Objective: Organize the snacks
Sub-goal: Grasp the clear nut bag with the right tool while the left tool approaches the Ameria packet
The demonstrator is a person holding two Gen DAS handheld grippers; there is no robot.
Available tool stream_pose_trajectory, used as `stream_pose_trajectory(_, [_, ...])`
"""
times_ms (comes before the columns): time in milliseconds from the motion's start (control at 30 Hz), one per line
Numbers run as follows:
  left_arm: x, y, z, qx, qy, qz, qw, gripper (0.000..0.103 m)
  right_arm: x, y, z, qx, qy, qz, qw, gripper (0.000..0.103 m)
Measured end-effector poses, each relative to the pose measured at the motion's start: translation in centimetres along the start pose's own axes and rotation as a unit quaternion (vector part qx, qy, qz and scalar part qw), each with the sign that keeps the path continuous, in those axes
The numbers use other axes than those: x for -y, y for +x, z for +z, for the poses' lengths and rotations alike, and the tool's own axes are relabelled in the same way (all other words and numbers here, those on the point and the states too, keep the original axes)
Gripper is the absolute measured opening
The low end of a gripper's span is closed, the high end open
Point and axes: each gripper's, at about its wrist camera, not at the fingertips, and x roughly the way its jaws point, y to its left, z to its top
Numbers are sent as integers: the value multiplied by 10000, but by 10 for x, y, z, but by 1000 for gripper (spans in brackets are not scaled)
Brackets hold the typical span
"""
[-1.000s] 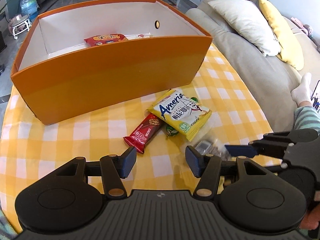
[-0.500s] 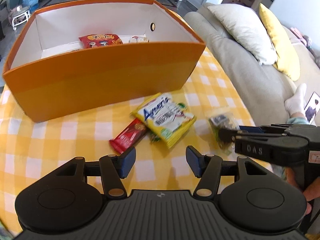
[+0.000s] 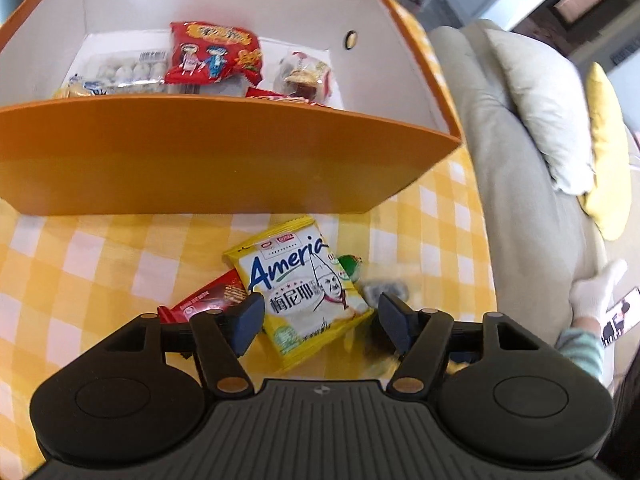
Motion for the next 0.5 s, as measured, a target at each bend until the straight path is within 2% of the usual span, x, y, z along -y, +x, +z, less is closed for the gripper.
stream_pose_trajectory(167, [10,7,4,-55,-95,477,9988,78,-2,1,-5,-39,61,104,9999,31])
stream_pose_trajectory(233, [15,8,4,-44,-33,631,9980,78,1,-1,-6,-20,149,41,9999,31])
stream_pose_trajectory(367, [21,12,1,51,165,1176,9929,78,9,-3,-8,7,248,63,9997,31])
stream_pose_trajectory(500, [16,16,-1,-34,195,1289,9915,81,9,-2,-11,27,184,40,9998,31])
